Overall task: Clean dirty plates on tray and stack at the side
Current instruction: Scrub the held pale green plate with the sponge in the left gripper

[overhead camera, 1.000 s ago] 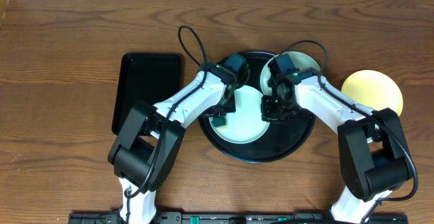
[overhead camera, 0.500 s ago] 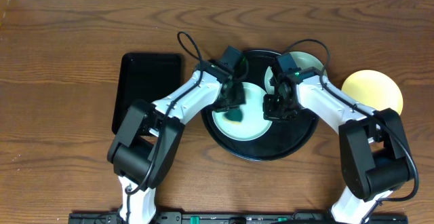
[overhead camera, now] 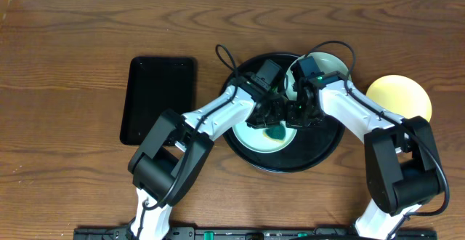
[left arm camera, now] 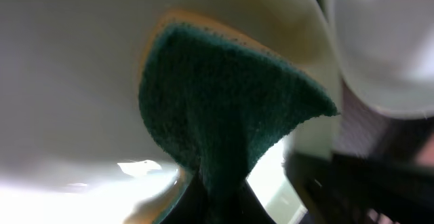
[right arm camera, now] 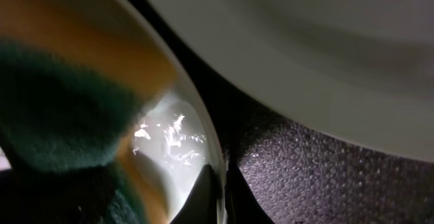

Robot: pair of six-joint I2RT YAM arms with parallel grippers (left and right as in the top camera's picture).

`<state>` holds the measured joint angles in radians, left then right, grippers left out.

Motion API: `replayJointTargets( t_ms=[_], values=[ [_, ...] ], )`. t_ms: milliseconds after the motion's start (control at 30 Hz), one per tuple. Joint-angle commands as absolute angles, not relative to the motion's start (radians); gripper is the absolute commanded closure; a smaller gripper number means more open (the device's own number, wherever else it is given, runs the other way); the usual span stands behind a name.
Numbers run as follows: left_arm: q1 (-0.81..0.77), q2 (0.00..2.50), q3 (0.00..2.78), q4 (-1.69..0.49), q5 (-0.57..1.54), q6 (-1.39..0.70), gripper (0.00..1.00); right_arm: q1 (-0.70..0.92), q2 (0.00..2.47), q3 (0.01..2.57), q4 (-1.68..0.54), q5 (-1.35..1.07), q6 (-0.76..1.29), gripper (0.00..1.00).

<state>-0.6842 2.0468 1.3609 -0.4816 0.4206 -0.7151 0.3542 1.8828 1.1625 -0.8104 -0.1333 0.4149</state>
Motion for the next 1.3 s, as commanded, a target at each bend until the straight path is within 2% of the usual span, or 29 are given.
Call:
replayJointTargets(
  t_ms=[0, 200, 300, 467, 600, 700, 833, 1100, 1267],
  values=[
    [-0.736, 2.104, 1.340, -0.487, 0.576, -0.735, 0.92, 0.368, 1.898, 1.149, -0.815, -0.132, 0.404, 0.99],
    [-0.705, 2.104, 1.340, -0.518, 0.469, -0.691, 0.92, 0.368, 1.898, 1.149, -0.815, -0.132, 0.404, 0.99],
    [-0.668, 2.104, 1.340, -0.625, 0.291, -0.681, 0.93, 0.368, 1.898, 1.149, -0.816, -0.132, 0.404, 0.99],
    [-0.602, 2.104, 1.341, -0.846, -0.144, -0.682, 0.93, 0.367, 1.898, 1.149, -0.815, -0.131, 0.403, 0.99],
    [-0.565, 2.102, 1.372, -0.962, -0.315, -0.682, 0.92, 0.367, 1.898, 1.149, -0.815, -0.131, 0.403, 0.99],
    [-0.554, 2.102, 1.381, -0.976, -0.350, -0.682, 0.93, 0.366, 1.898, 1.149, -0.815, -0.131, 0.403, 0.99],
    [-0.553, 2.102, 1.381, -0.944, -0.268, -0.682, 0.92, 0.365, 1.898, 1.149, -0.815, -0.131, 0.403, 0.99],
    [-0.564, 2.102, 1.377, -0.739, 0.373, -0.682, 0.92, 0.366, 1.898, 1.149, -0.816, -0.131, 0.403, 0.99],
    [-0.614, 2.102, 1.377, -0.616, 0.493, -0.686, 0.92, 0.366, 1.898, 1.149, -0.816, -0.132, 0.403, 0.99]
  ],
)
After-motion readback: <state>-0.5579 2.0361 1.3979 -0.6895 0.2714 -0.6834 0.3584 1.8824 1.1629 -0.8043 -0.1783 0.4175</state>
